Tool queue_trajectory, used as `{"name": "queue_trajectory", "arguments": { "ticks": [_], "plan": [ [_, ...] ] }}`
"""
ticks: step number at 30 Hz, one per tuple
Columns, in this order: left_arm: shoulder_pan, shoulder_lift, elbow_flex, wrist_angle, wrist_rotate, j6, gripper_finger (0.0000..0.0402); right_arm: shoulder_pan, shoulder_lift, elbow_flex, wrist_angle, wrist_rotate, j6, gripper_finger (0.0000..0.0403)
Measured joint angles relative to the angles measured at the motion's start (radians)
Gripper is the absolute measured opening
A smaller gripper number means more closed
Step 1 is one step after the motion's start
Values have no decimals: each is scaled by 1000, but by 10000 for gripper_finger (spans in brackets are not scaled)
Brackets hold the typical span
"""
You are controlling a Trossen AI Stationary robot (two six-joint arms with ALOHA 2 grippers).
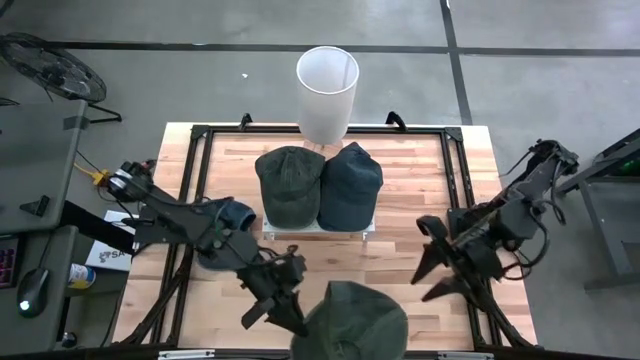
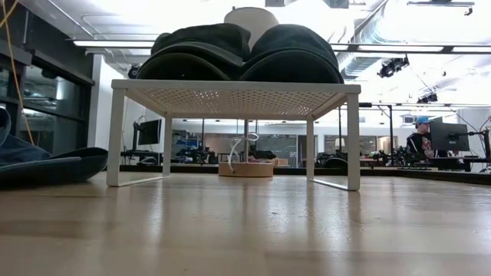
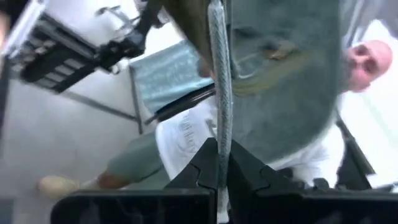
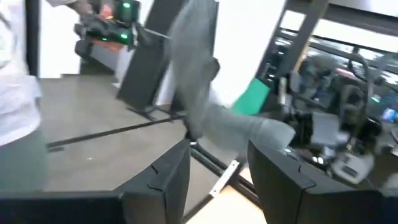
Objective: Pick & Place hat
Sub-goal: Stack the green cap on the green cap on the shelf
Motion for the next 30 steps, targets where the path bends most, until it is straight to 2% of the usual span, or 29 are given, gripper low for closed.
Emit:
{"name": "queue_trajectory", "arguments": {
  "ticks": [4, 12, 17, 24, 30],
  "plan": [
    [24, 49, -1, 126, 41, -13, 5, 20, 2, 0, -22, -30, -8, 153],
    [49, 107, -2, 209, 62, -52, 5, 21, 2, 0, -42, -28, -17, 153],
    [56, 120, -2, 211, 63, -55, 5, 21, 2, 0, -34, -34, -16, 153],
    [80, 120, -2, 208, 29, -52, 5, 21, 2, 0, -34, -103, -1, 153],
    [95, 120, -2, 211, 31, -51, 5, 21, 2, 0, -28, -106, 1, 153]
  ]
}}
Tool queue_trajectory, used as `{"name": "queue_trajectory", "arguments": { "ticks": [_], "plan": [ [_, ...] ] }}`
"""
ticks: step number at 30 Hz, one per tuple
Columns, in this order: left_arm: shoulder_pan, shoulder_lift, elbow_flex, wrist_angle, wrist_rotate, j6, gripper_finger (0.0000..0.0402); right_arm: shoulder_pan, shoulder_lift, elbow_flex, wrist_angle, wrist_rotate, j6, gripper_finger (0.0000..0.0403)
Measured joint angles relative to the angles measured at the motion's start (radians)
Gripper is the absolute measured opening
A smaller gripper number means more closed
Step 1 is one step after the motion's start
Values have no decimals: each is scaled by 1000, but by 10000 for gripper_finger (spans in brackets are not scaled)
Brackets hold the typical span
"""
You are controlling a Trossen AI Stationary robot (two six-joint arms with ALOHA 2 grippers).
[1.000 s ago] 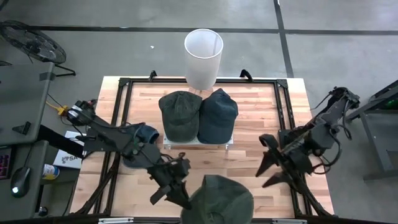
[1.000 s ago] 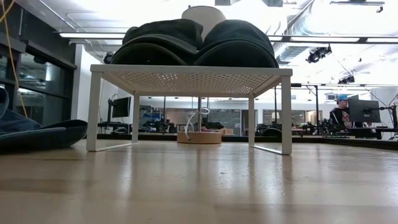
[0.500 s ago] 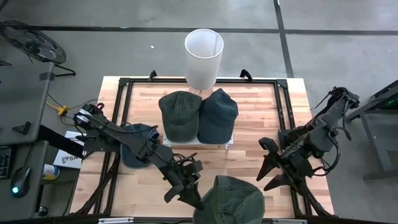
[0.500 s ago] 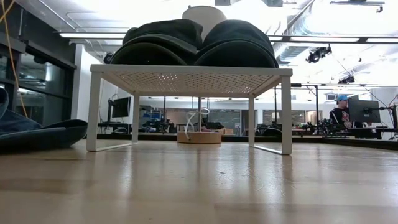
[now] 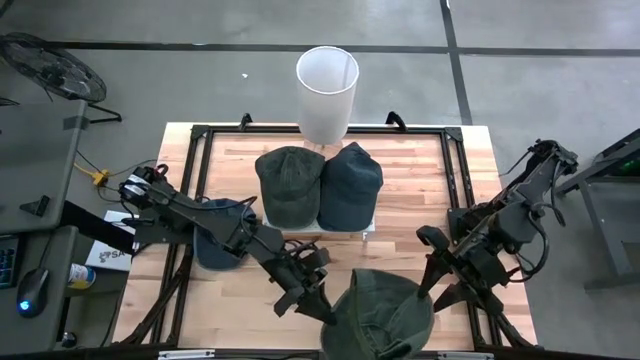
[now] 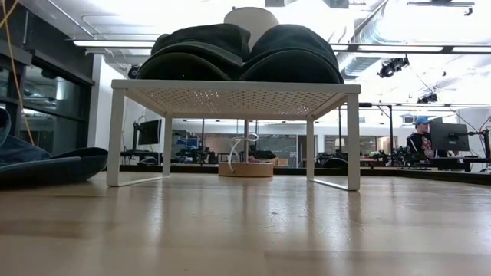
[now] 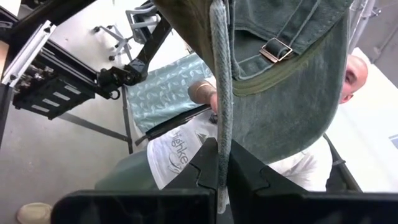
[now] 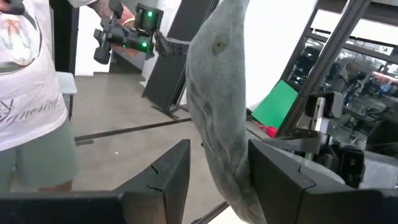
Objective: Pick & Place hat
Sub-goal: Stack the green cap on the green cap on the shelf
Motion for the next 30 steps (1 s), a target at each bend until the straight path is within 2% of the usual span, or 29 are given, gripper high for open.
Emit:
{"name": "queue_trajectory", "arguments": {
  "ticks": [6, 17, 22, 30],
  "plan": [
    [6, 0, 0, 0, -1, -1, 5, 0, 7, 0, -27, 12, 21, 137],
    [6, 0, 0, 0, -1, -2, 5, 0, 7, 0, -89, 12, 37, 18],
    [6, -1, 0, -8, -20, -2, 11, 0, 6, 0, -83, 32, 87, 18],
    [6, -2, 0, -16, -26, -1, 73, -1, 6, 8, -89, 36, 158, 17]
  ]
}}
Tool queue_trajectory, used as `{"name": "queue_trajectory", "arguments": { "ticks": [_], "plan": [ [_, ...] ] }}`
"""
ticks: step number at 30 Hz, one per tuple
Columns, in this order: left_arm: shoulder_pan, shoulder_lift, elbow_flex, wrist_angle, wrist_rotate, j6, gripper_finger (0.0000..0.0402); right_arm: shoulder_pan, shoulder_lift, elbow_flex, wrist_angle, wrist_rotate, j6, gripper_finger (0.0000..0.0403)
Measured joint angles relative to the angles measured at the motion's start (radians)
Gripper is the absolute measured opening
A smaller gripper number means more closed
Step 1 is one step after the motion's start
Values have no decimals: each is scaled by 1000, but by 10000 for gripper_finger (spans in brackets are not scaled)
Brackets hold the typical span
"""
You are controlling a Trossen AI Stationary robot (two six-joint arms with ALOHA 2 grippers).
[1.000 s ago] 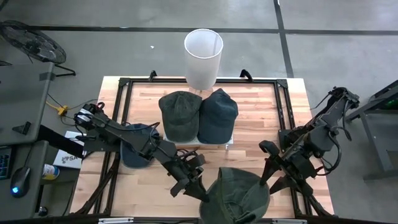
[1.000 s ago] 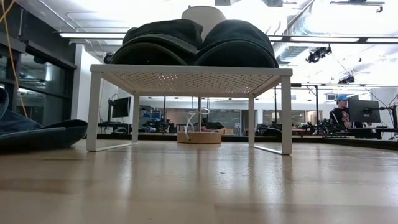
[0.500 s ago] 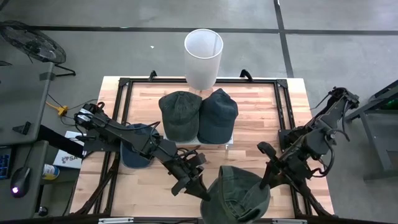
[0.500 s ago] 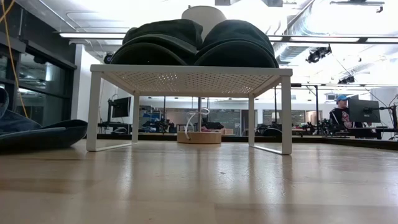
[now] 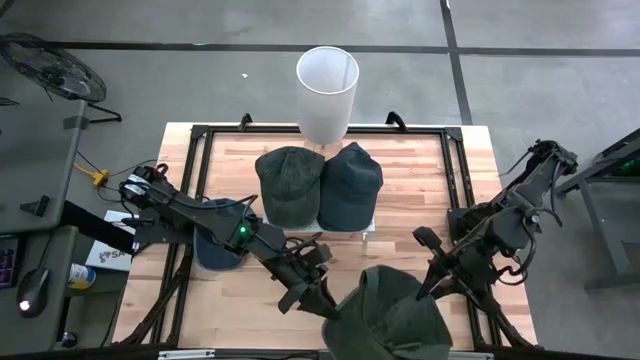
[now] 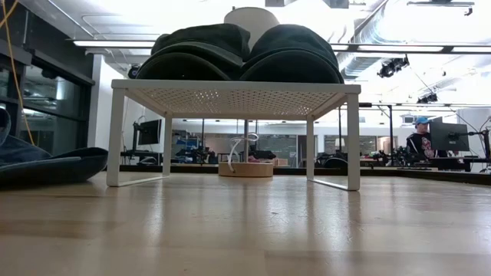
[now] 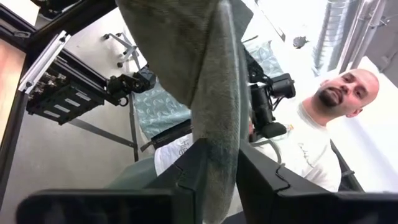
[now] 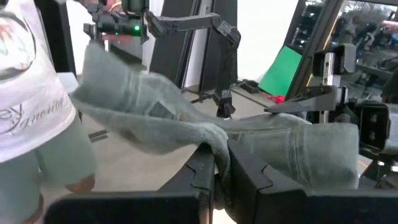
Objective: Pick & Place hat
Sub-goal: Stack the green cap on the green cap on the shelf
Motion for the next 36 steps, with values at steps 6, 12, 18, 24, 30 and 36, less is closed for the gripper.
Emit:
{"name": "queue_trajectory", "arguments": {
  "ticks": [6, 12, 18, 24, 30, 36],
  "plan": [
    [0, -1, 0, -6, 1, 0, 75, 1, -1, 72, -76, -5, 67, 17],
    [0, -1, 0, -112, -11, -16, 74, 34, -1, 136, -216, -59, 130, 17],
    [0, -1, 0, -212, -141, -27, 75, 87, -1, 157, -330, 22, 225, 17],
    [0, -1, 72, -264, -313, 61, 75, 107, 1, 157, -451, 211, 389, 17],
    [-15, 0, 221, -369, -524, 226, 75, 106, 1, 157, -489, 285, 551, 17],
    [-45, -1, 337, -403, -694, 419, 75, 106, 15, 157, -609, 319, 770, 17]
  ]
}}
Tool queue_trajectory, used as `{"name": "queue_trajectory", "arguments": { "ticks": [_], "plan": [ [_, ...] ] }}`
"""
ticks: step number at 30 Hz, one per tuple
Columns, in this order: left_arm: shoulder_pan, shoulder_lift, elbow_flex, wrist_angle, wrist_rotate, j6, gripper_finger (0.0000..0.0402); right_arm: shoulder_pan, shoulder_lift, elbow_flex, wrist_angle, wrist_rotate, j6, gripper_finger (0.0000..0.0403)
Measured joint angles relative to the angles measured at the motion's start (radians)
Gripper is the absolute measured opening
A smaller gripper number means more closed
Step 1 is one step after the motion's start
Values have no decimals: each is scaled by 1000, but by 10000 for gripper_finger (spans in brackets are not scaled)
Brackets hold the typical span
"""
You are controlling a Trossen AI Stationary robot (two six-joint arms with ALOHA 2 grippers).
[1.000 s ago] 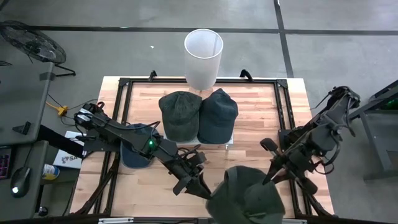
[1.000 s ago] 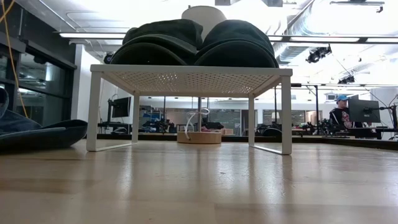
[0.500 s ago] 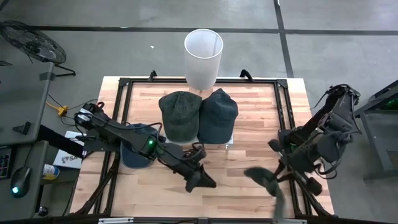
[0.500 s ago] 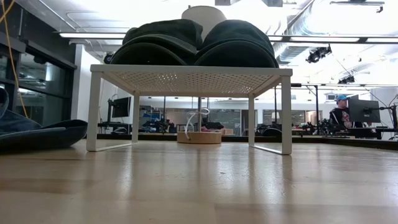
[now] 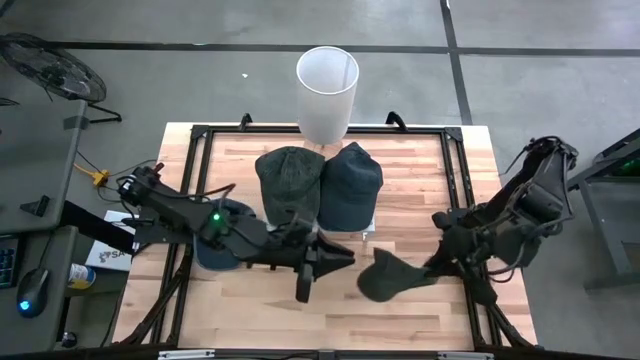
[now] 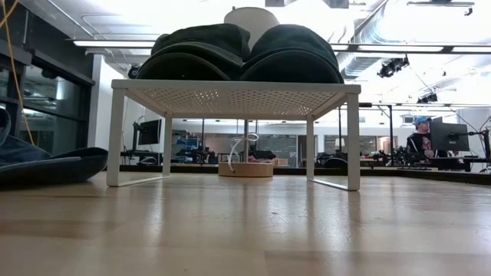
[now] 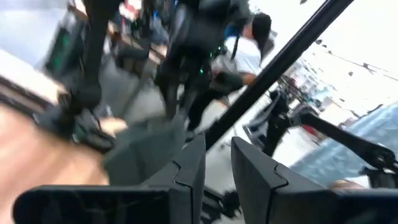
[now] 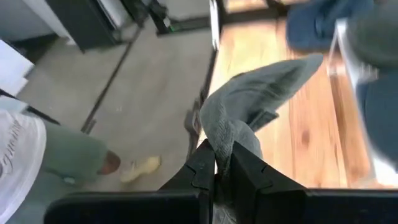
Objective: Pick & Place hat
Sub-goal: Stack the green cap on the green cap on the shelf
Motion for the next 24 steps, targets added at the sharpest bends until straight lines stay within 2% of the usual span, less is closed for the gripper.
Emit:
{"name": "queue_trajectory", "arguments": {
  "ticks": [4, 9, 18, 21, 24],
  "plan": [
    [-9, -1, 22, -1, -70, 101, 75, -6, 27, 0, -64, -46, 85, 17],
    [-6, 11, 22, -5, -78, 171, 75, -30, 63, 0, -70, -128, 92, 17],
    [0, 64, 21, -17, -45, 408, 77, -121, 124, 0, -70, -221, 111, 17],
    [3, 74, 20, -31, -68, 455, 86, -158, 147, 0, -70, -252, 121, 17],
    [14, 75, 20, -48, -55, 481, 113, -188, 171, 0, -70, -274, 145, 17]
  ]
}}
